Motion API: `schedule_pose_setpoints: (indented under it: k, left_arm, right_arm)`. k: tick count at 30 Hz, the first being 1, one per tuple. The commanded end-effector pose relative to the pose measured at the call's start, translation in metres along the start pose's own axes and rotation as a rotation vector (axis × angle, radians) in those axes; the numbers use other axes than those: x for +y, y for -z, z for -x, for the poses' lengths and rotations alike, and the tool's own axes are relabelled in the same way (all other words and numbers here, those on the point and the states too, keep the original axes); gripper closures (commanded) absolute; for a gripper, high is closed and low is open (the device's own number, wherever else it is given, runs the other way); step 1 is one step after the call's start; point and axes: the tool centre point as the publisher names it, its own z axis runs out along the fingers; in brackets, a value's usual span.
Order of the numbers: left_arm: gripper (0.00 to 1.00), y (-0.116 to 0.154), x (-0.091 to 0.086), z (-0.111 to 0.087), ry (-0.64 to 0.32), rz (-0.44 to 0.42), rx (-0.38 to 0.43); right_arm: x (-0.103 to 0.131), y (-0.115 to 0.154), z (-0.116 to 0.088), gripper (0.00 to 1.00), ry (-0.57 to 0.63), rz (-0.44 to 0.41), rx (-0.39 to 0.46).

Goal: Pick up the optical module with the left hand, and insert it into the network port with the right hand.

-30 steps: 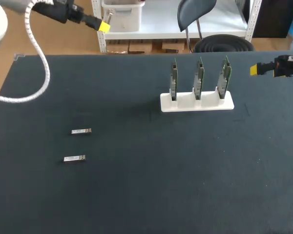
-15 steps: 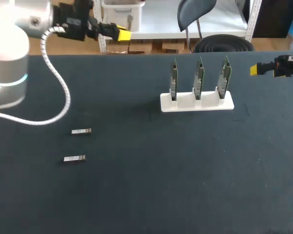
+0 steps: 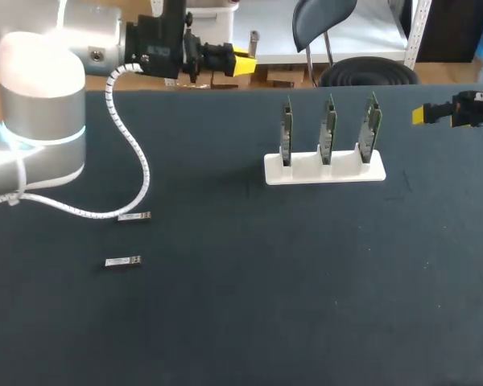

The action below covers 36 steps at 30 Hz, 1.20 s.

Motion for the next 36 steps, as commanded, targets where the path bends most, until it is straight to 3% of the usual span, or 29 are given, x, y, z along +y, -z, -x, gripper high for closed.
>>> schedule_pose_setpoints:
  k: [1, 16, 36]
  left_arm:
    - [1.0, -0.012, 0.005, -0.004, 0.007, -0.023, -0.021]
    - [1.0, -0.046, 0.003, -0.007, 0.006, -0.115, -0.02]
    - [1.0, -0.067, 0.008, -0.014, 0.027, -0.114, -0.059]
  right_arm:
    - [0.0, 0.0, 0.0, 0.0, 0.0, 0.0, 0.0]
    - [0.0, 0.0, 0.0, 0.0, 0.0, 0.0, 0.0]
    - [0.0, 0.0, 0.0, 0.0, 0.0, 0.0, 0.0]
